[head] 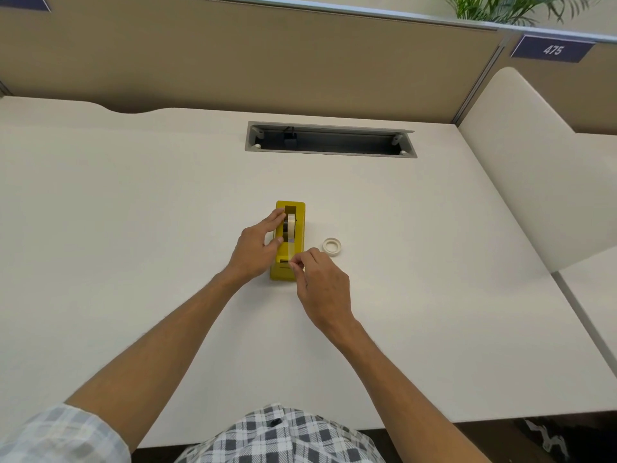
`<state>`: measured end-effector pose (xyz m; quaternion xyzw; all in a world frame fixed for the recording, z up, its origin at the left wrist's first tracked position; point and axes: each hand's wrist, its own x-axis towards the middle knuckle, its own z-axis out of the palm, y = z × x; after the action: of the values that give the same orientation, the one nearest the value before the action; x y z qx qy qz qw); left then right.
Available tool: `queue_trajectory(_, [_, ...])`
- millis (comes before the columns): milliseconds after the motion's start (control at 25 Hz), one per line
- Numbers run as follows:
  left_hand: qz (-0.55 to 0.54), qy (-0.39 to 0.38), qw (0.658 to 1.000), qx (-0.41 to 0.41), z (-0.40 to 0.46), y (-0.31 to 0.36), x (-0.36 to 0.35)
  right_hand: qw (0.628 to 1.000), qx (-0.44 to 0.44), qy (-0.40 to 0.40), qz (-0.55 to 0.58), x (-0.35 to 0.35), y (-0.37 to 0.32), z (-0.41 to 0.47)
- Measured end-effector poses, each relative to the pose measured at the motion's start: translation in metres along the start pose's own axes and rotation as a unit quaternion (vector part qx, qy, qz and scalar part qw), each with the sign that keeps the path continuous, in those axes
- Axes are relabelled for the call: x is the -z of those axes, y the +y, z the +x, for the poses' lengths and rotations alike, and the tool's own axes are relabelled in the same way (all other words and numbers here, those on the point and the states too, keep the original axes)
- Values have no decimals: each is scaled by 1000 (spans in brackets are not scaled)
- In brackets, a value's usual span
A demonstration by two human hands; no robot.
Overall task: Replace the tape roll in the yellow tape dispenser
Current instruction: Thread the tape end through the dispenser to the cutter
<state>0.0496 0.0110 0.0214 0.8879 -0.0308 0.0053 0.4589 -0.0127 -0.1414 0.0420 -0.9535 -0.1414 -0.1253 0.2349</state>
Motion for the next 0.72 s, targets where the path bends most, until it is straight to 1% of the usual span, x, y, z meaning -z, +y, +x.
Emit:
queue_trajectory(480, [-1,12,1000,12,-4,3,-3,1000,-11,-12,1,-2,-7,-2])
queue_trajectory(560, [-7,55,998,22,-10,6,-6,1000,-10,-4,10,0,-7,-1])
queue_trajectory(640, [-19,125,991,37,-14,10,-8,1000,-11,-3,20,2,-6,1])
queue_trajectory(680, [-17,148,987,53,-15,11,-7,1000,-12,-3,24,2,-5,1])
queue_trajectory(720, [-12,151,986,75,-14,12,-6,1000,-12,-4,27,2,-5,1])
